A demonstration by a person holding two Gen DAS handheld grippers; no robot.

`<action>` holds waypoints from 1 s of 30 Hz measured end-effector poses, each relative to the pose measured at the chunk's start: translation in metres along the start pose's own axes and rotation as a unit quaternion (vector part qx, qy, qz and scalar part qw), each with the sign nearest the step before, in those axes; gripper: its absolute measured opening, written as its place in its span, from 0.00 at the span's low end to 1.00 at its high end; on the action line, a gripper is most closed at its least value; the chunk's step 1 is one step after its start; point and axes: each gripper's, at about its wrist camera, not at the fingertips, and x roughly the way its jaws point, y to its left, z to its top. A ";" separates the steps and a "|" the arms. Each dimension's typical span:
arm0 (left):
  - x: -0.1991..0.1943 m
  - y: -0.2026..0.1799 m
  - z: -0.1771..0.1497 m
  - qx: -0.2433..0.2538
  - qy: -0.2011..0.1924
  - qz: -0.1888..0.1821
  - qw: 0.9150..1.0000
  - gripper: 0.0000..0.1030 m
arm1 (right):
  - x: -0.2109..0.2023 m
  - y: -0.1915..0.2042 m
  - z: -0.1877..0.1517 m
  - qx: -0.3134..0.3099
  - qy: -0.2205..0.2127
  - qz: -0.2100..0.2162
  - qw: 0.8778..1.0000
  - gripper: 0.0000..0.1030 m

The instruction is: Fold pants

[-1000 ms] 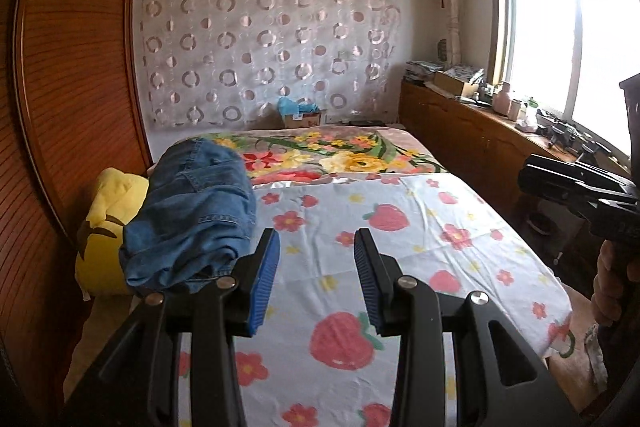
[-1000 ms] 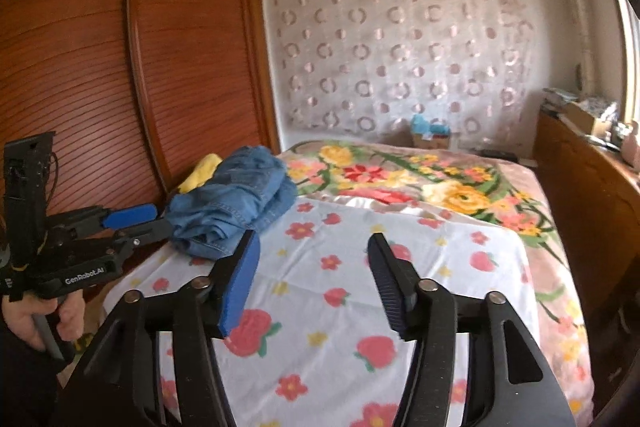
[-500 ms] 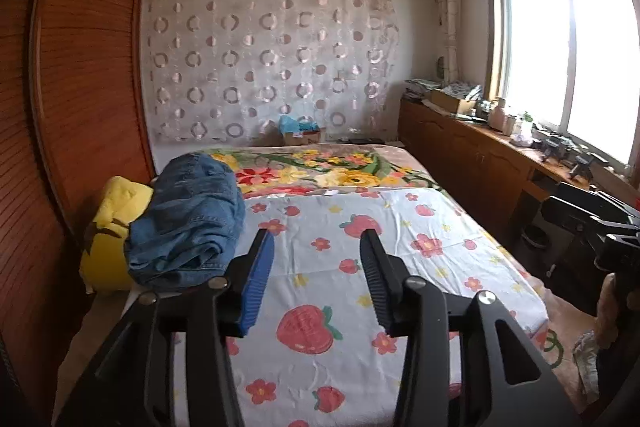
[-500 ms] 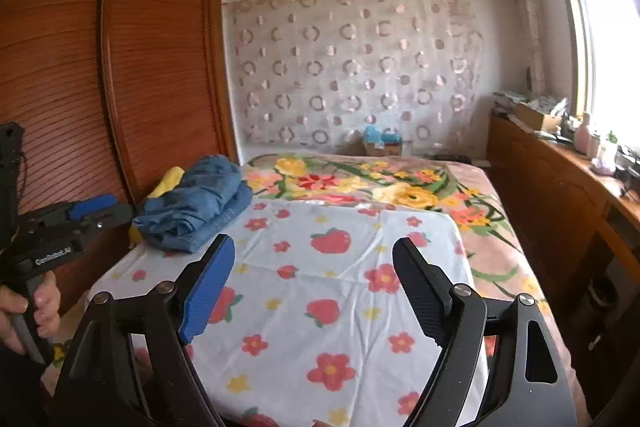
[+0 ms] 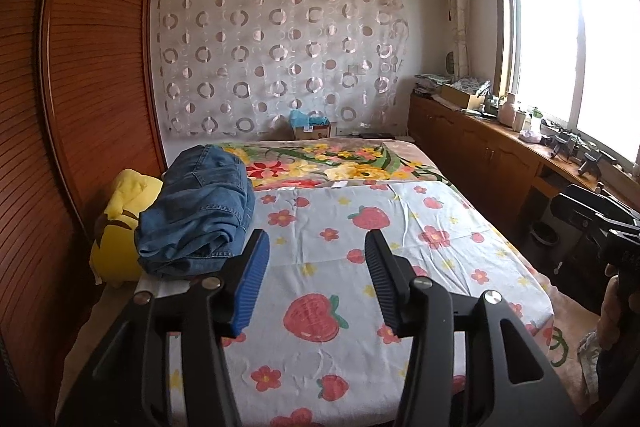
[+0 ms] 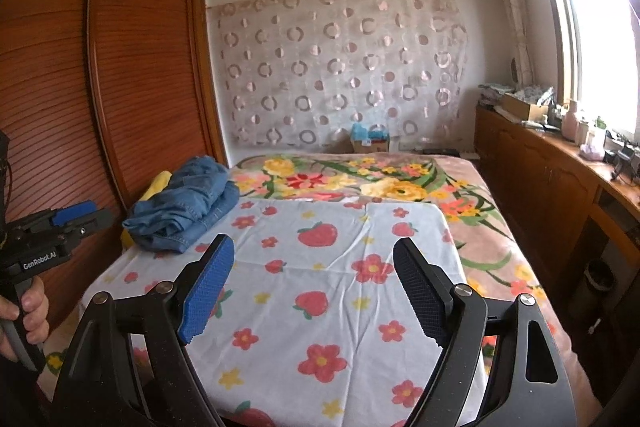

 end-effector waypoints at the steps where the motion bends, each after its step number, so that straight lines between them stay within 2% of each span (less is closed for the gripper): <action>1: 0.000 0.000 0.000 0.000 0.001 0.000 1.000 0.48 | -0.001 0.000 0.000 -0.001 -0.001 0.000 1.000 0.81; 30: -0.001 -0.001 -0.004 0.001 0.001 0.006 1.000 0.48 | -0.001 -0.001 0.002 -0.002 -0.003 -0.002 1.000 0.81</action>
